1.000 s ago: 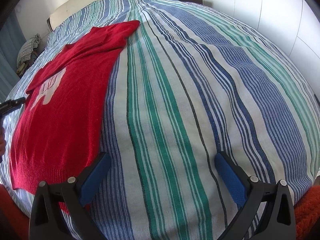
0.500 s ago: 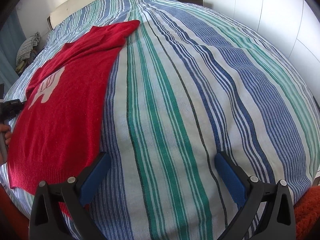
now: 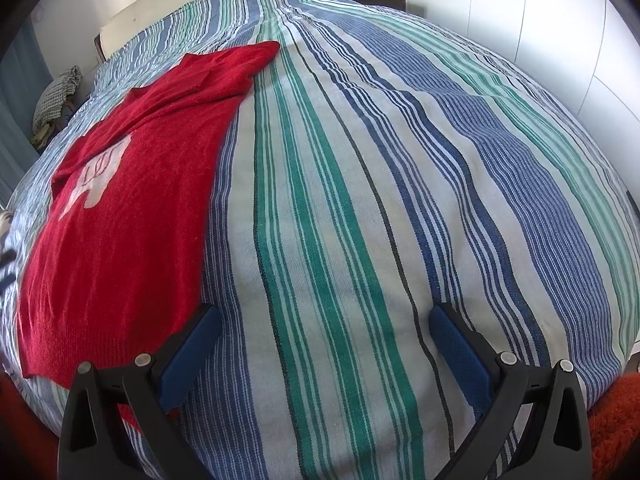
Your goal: Fold small clothes
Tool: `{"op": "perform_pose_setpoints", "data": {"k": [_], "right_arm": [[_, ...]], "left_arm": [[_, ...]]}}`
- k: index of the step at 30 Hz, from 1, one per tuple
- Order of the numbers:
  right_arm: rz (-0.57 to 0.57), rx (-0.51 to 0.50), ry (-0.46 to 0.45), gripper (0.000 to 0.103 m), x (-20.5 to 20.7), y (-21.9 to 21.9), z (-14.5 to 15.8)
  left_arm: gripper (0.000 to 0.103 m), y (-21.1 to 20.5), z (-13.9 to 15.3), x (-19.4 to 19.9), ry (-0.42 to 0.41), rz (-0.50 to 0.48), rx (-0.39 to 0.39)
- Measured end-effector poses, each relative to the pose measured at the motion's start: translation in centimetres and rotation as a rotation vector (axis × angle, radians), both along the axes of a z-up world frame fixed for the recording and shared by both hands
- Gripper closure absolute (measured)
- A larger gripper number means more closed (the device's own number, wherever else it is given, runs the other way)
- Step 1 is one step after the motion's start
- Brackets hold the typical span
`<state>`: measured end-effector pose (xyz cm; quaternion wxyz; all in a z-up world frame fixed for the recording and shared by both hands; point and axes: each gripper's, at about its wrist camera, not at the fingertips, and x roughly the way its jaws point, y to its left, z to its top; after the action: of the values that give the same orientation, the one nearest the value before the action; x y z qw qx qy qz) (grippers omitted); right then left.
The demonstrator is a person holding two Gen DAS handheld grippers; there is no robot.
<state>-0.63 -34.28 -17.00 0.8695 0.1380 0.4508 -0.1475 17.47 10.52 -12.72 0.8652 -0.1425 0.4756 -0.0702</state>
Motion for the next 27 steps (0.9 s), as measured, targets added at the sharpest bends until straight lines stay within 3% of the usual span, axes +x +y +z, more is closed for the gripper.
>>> {"op": "perform_pose_setpoints", "data": {"k": [4, 8, 12, 21, 25, 27], "right_arm": [[-0.019, 0.076, -0.041, 0.0, -0.8, -0.9, 1.2], [-0.051, 0.205, -0.167, 0.001, -3.0, -2.0, 3.4], [-0.033, 0.282, -0.258, 0.001, -4.4, -1.9, 5.0], [-0.027, 0.295, -0.243, 0.001, -4.4, -1.7, 4.6], [-0.065, 0.245, -0.327, 0.001, -5.6, -2.7, 7.5], [-0.087, 0.183, -0.393, 0.001, -6.8, -3.3, 10.2]], "left_arm": [[0.018, -0.4, 0.2, -4.5, 0.051, -0.039, -0.085], [0.018, -1.8, -0.2, -7.0, 0.088, -0.129, -0.095], [0.018, -1.7, -0.5, -7.6, 0.1, -0.126, -0.114], [0.018, -1.7, 0.3, -8.2, 0.06, -0.098, -0.114], [0.018, -4.1, 4.0, -9.8, -0.002, -0.162, -0.109], [0.018, -6.1, 7.2, -11.4, -0.045, -0.22, -0.162]]}}
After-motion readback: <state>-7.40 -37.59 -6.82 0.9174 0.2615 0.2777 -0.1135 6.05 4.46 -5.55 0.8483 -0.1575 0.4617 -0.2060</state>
